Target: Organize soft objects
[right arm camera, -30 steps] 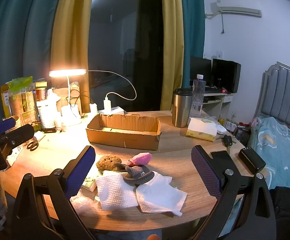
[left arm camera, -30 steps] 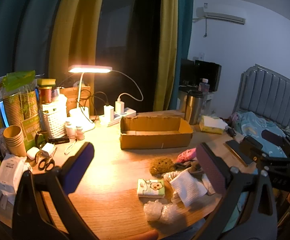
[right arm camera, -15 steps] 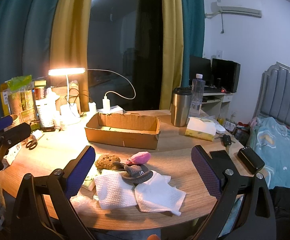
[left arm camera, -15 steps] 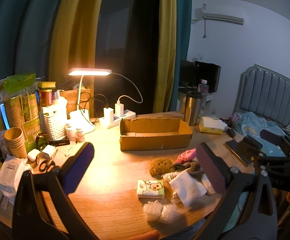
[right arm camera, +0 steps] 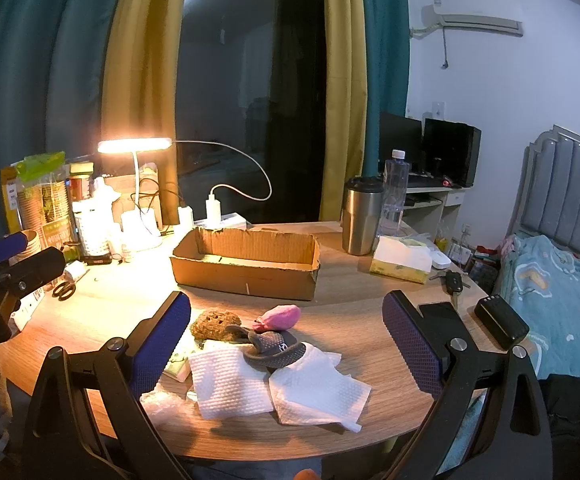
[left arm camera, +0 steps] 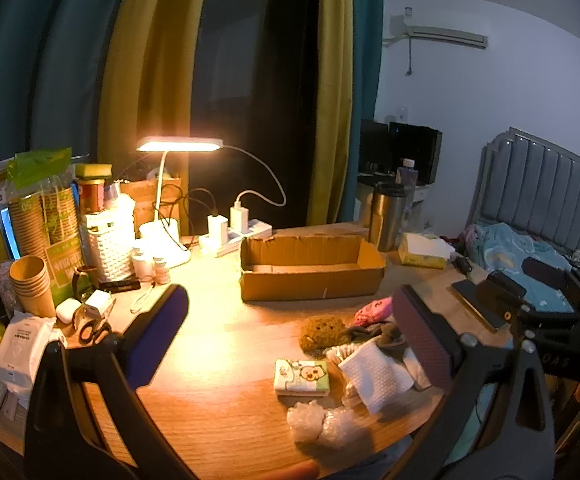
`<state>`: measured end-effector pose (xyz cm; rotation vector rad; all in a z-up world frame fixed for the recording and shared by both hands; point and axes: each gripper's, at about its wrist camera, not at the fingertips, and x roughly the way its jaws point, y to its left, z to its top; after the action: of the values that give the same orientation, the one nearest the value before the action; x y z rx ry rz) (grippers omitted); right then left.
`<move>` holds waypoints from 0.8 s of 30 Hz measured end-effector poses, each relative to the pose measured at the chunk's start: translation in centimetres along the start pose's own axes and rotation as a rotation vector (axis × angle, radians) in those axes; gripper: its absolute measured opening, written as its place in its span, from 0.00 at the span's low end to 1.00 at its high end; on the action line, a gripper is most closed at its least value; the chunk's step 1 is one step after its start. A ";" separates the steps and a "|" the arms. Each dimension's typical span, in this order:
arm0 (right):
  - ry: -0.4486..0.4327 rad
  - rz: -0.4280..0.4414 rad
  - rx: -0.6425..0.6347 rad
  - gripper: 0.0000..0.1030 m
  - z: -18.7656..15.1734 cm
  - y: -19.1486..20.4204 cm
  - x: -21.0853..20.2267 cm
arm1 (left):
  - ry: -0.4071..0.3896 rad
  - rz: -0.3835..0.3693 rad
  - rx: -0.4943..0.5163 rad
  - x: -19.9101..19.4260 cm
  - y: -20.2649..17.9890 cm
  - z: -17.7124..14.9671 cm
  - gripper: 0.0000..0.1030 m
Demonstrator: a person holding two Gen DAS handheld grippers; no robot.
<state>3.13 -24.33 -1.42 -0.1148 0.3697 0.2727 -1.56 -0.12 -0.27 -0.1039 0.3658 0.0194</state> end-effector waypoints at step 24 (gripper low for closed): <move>0.005 0.000 -0.005 0.96 0.4 0.0 0.0 | 0.002 -0.006 0.004 0.1 -0.1 0.1 1.00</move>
<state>3.29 -24.27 -1.01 -0.1207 0.3736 0.2732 -1.47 -0.24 -0.24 -0.1015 0.3677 0.0129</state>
